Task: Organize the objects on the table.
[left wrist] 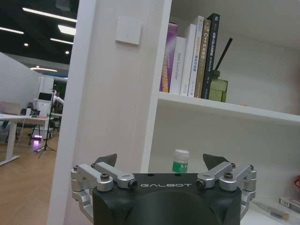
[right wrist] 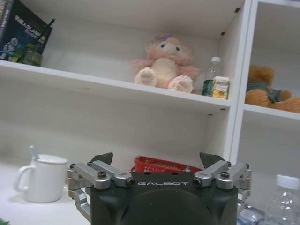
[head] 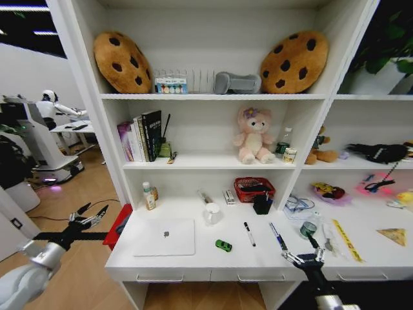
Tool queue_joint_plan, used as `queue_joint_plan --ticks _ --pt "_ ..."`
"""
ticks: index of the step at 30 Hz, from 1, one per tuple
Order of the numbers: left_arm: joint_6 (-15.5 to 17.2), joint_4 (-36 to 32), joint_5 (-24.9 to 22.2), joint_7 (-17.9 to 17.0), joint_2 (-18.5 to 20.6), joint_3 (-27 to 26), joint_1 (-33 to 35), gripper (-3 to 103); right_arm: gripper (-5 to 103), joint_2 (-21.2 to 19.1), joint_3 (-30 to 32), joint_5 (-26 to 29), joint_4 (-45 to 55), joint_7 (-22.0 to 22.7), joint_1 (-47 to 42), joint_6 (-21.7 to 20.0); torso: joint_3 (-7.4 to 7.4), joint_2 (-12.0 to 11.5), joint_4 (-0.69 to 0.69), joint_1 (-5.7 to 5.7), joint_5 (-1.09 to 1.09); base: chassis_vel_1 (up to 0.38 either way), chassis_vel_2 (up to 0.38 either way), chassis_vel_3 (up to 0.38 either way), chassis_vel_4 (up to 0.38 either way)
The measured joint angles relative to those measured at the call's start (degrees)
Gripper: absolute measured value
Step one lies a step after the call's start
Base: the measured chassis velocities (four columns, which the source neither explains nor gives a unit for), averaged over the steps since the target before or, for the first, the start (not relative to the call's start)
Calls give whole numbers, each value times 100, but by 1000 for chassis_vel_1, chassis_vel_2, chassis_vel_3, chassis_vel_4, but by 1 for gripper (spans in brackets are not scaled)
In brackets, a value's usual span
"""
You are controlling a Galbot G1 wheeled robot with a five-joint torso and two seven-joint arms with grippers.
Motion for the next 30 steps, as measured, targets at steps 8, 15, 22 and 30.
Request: queue_joint_plan --ticks 8,15,22,30 --pt "-28 -211 208 90 -703 -80 324 100 100 -119 -700 -191 -233 -148 75 101 0 0 2 0 -1 0 0 0 0" --pt "27 -437 297 -51 -942 -105 353 100 100 -874 -1421 -96 -649 -310 321 127 0 0 0 0 0 0 0 0 0" --pt "68 -567 386 -141 -1061 -114 380 100 100 -1459 -1697 359 -921 -459 643 128 1 -1 2 0 1 0 0 0 0" --pt "112 -766 494 -262 -1197 -174 488 100 100 -2240 -2225 1368 -961 -928 1009 -37 1 0 2 0 0 0 0 0 0"
